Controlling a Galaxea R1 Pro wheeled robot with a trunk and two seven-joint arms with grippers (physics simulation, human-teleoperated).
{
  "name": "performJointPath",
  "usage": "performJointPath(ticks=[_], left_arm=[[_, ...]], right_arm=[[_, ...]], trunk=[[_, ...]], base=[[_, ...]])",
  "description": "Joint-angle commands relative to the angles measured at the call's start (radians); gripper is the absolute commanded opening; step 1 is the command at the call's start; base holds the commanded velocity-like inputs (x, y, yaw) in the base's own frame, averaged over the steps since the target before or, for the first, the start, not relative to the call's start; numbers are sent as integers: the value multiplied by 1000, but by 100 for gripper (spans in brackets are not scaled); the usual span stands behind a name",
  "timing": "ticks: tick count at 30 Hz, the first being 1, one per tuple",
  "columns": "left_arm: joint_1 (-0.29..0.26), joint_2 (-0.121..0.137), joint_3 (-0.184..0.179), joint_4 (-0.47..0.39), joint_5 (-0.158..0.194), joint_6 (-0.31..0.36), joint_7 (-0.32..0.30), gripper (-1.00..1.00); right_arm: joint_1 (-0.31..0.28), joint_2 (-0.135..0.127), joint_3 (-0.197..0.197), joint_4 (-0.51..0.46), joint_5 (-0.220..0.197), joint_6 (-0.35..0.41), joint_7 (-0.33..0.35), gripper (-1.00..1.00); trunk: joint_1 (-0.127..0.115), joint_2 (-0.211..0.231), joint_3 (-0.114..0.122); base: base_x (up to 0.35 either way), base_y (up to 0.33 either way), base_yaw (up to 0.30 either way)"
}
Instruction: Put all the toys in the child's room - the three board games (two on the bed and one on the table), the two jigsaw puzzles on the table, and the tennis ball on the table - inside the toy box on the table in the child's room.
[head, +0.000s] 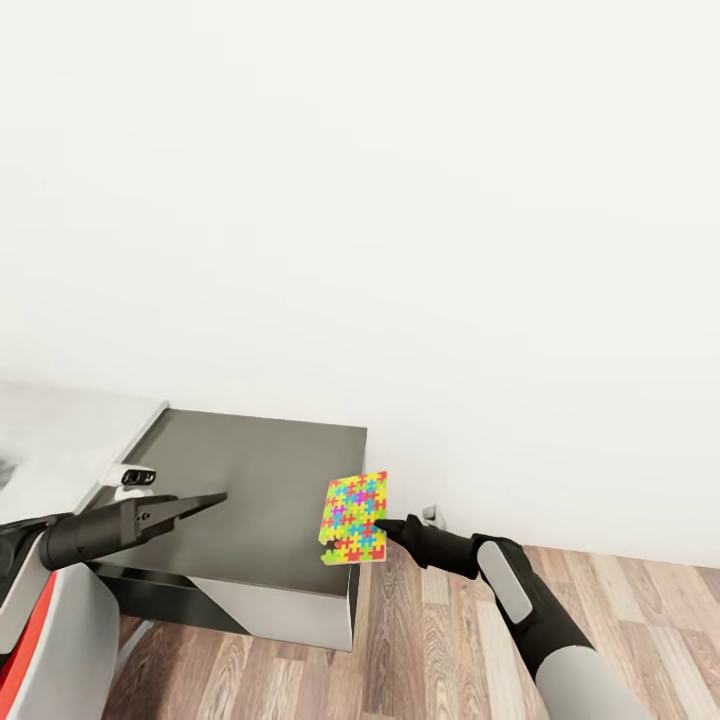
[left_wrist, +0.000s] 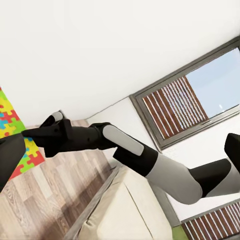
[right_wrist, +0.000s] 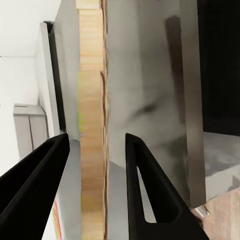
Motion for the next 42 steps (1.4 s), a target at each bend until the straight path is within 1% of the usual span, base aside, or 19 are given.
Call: performJointPath(ticks=[1,7,11,15,24,27,30,37,42], left_arm=[[-1,0,0,1,0,10,-2,100],[-1,0,1,2,-2,11,-6,100],[-1,0,0,2,-2,11,-6,100],[-1,0,0,2,-3,11,-5,100],[-1,0,0,2,-3,11,-4,100],[-1,0,0,2,-3,11,-3,100],[-1,0,0,2,-3,11,-3,100],[-2,5,7,5,-3,11,-4,100],[-2,3,3,6,-4,10,-3,100]], right_arm=[[3,0,-2,-3,1,3,6,-100],[18,-10,-7,-29,-9,5,21,-100],[19,-13,-10,-57,-9,3,71,-100],[19,-13,-10,-61,-8,1,102,-100],[19,-11,-12,-56,-6,-7,110,-100],[19,-12,-11,-55,-6,-43,111,-100],[19,-14,-12,-55,-7,-58,112,-100],[19,-13,-12,-58,-2,-73,110,-100],[19,-14,-11,-64,-5,-75,111,-100]], trunk=[[-4,6,2],[-27,48,21],[-42,76,33],[-57,104,46],[-92,167,74],[-103,188,83],[-115,209,93],[-115,209,93],[-115,209,98]], base=[[0,0,0],[0,0,0],[0,0,0],[0,0,0],[0,0,0],[0,0,0],[0,0,0],[0,0,0],[0,0,0]])
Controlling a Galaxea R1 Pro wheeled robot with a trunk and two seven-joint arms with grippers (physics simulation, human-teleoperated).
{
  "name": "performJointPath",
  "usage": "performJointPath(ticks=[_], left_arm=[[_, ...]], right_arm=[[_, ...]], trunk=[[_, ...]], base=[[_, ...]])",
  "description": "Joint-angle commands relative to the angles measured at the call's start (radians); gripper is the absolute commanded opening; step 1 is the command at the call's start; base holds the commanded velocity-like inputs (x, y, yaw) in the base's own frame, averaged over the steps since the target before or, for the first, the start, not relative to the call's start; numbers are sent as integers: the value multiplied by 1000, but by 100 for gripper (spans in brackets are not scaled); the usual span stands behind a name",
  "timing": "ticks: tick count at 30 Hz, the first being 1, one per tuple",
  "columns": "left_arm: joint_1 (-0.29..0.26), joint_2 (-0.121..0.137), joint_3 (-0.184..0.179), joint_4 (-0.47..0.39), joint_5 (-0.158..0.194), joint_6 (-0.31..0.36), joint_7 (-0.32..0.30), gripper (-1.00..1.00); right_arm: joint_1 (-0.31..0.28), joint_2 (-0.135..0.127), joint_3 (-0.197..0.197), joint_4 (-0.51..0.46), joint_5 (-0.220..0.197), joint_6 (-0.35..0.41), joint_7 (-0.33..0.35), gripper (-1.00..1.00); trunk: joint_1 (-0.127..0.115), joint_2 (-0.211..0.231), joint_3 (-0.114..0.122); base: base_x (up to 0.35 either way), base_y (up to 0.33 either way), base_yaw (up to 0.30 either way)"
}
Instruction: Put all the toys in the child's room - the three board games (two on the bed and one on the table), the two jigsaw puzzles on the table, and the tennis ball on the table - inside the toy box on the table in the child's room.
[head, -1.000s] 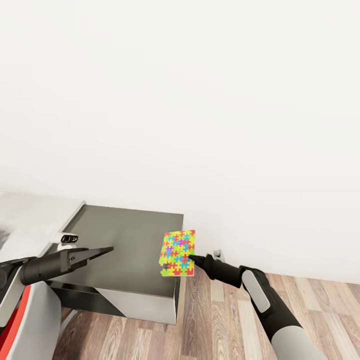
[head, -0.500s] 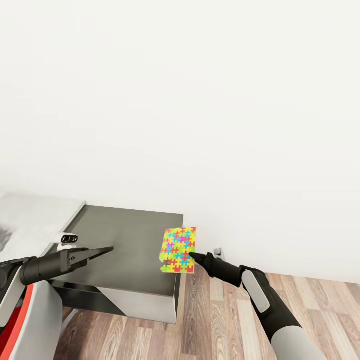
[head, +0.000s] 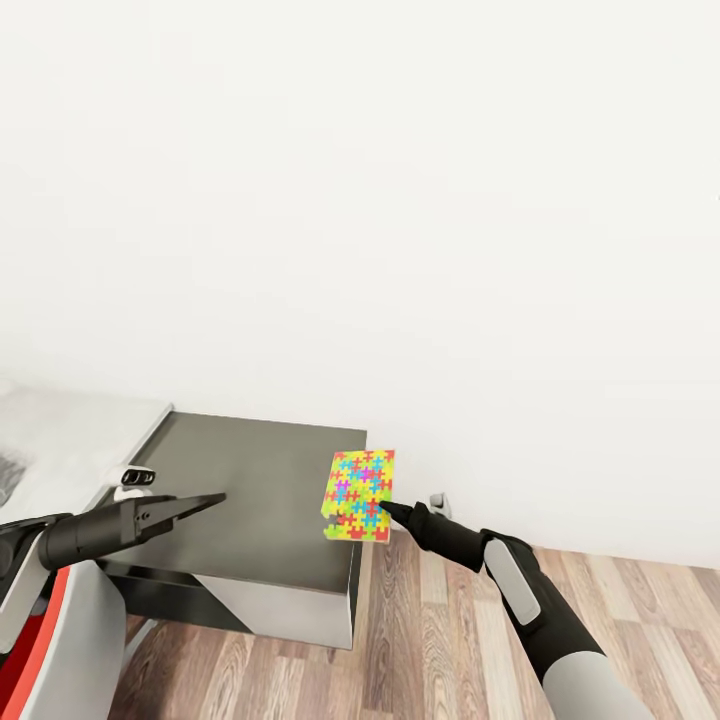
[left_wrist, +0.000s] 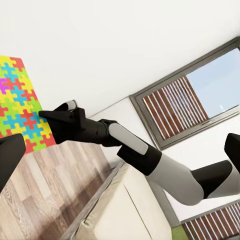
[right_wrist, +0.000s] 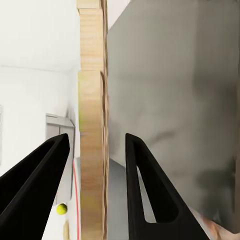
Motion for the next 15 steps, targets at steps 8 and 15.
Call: performJointPath(ticks=[8,15], left_arm=[[-1,4,5,-1,1,11,-2,100],[-1,5,6,0,1,10,-3,100]], right_arm=[[-1,0,0,0,0,-20,1,-100],[-1,-2,0,3,1,-53,2,-100]], trunk=[[1,-2,11],[1,-2,23]], base=[[0,0,0],[0,0,0]])
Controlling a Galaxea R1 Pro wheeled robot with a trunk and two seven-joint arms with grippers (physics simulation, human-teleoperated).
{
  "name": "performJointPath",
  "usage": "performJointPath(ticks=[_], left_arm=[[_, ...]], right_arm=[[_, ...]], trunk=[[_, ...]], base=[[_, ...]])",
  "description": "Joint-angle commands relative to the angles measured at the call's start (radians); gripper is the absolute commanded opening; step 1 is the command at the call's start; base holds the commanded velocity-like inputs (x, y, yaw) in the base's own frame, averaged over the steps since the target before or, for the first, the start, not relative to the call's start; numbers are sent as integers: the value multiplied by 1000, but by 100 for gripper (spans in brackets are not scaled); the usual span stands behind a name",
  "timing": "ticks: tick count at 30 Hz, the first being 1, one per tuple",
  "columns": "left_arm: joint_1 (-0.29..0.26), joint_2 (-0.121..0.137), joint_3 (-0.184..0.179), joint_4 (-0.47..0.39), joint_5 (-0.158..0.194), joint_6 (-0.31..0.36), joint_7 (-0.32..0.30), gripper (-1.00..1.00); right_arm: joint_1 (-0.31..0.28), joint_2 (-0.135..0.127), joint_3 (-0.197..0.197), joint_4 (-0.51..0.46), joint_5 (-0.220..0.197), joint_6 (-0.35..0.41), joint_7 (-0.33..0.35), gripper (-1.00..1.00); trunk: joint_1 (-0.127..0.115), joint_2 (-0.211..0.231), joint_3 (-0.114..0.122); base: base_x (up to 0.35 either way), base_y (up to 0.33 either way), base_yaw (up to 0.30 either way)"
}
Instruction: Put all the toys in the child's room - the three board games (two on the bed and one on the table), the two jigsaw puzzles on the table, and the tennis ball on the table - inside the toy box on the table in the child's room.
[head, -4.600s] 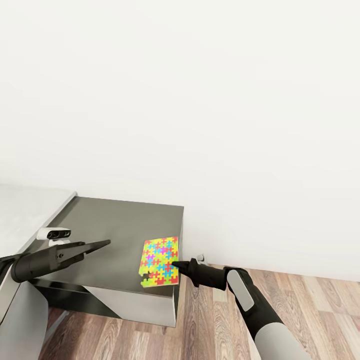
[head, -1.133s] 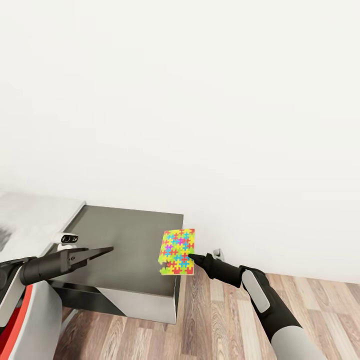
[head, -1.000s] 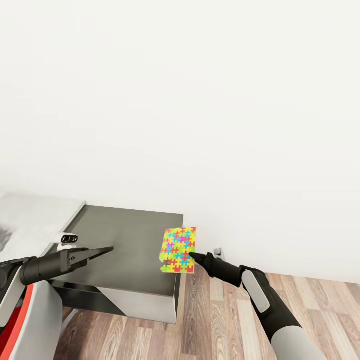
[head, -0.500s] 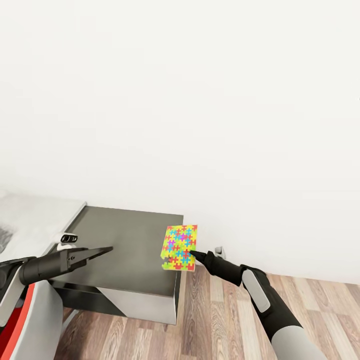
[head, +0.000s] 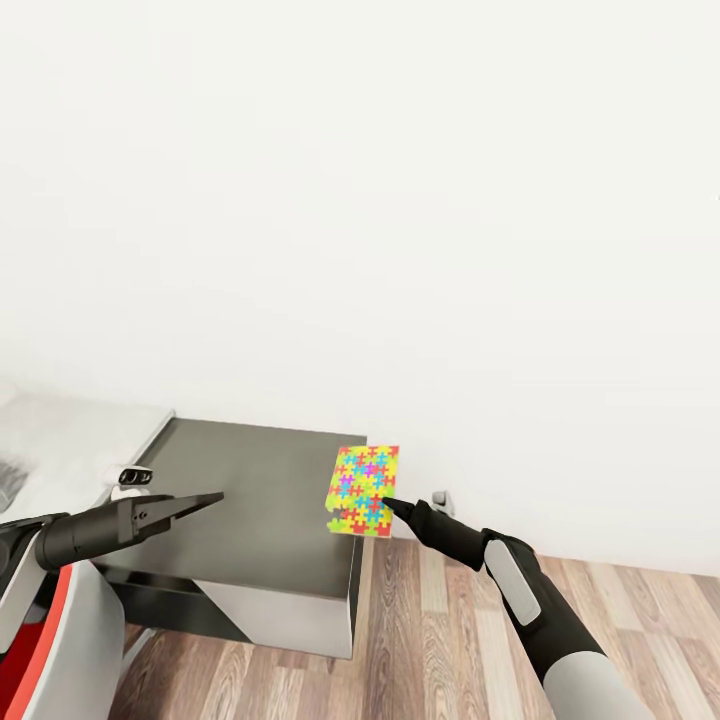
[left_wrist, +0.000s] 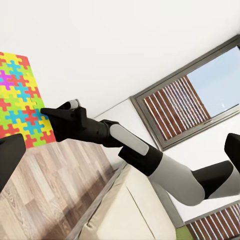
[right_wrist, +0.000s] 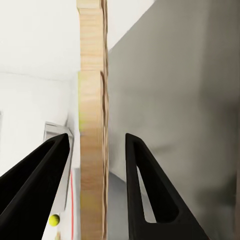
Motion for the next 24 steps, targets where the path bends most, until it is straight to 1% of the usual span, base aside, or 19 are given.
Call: performJointPath(ticks=[1,24], left_arm=[[-1,0,0,0,1,10,-2,100],[-1,2,0,-1,1,11,-4,100]], right_arm=[[-1,0,-1,0,-5,6,0,-100],[-1,0,-1,0,-5,3,1,-100]], trunk=[[1,-2,0],[1,-2,38]], base=[[0,0,0],[0,0,0]])
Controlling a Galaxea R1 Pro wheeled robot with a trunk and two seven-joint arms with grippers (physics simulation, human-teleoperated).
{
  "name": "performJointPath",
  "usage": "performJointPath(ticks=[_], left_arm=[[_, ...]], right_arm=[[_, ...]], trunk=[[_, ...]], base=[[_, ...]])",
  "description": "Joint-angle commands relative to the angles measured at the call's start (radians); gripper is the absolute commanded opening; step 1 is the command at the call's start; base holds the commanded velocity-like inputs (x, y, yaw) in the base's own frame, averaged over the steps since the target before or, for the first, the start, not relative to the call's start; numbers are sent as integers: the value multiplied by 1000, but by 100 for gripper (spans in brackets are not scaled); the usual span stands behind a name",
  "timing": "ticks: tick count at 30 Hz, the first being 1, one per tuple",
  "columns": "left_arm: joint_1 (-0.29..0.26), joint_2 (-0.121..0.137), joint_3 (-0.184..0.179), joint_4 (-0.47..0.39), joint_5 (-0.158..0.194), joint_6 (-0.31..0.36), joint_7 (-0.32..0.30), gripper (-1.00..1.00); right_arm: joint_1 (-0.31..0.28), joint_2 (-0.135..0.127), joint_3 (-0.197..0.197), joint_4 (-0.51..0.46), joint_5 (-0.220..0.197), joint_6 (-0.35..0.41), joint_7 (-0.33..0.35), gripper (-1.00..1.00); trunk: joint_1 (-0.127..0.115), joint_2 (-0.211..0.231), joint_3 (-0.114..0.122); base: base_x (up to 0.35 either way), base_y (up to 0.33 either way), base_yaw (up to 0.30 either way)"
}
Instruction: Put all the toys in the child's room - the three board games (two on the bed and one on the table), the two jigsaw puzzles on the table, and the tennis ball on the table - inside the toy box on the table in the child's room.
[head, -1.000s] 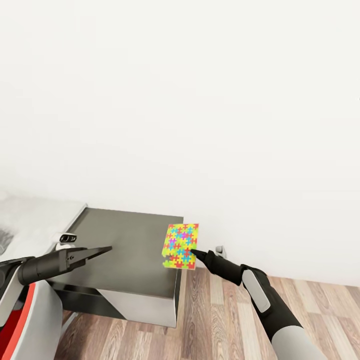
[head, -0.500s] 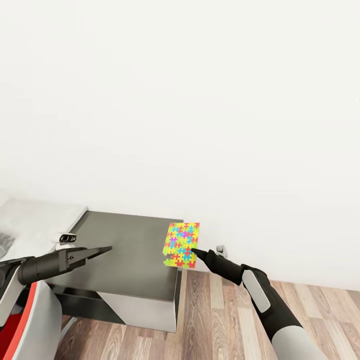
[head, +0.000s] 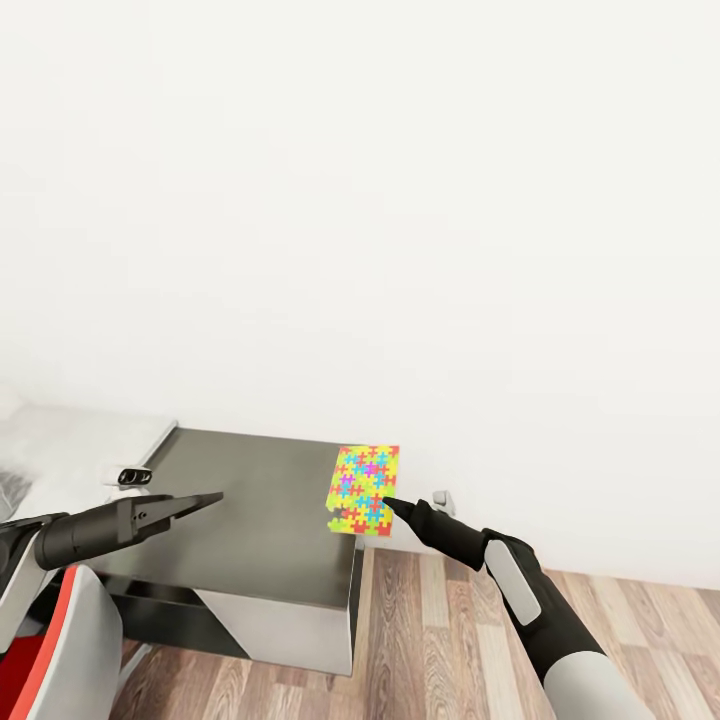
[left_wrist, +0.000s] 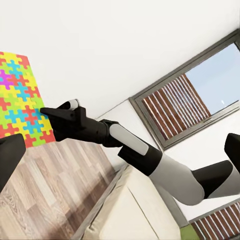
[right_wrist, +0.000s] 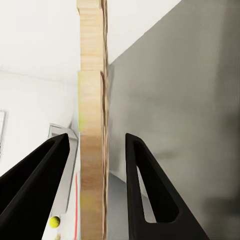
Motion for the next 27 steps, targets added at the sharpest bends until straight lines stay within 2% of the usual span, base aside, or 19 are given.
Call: performJointPath(ticks=[1,27], left_arm=[[-1,0,0,0,1,10,-2,100],[-1,4,5,0,1,11,-2,100]], right_arm=[[-1,0,-1,0,-5,7,-1,-100],[0,0,-2,5,-4,4,-2,-100]], trunk=[[1,-2,0],[1,-2,43]], base=[[0,0,0],[0,0,0]])
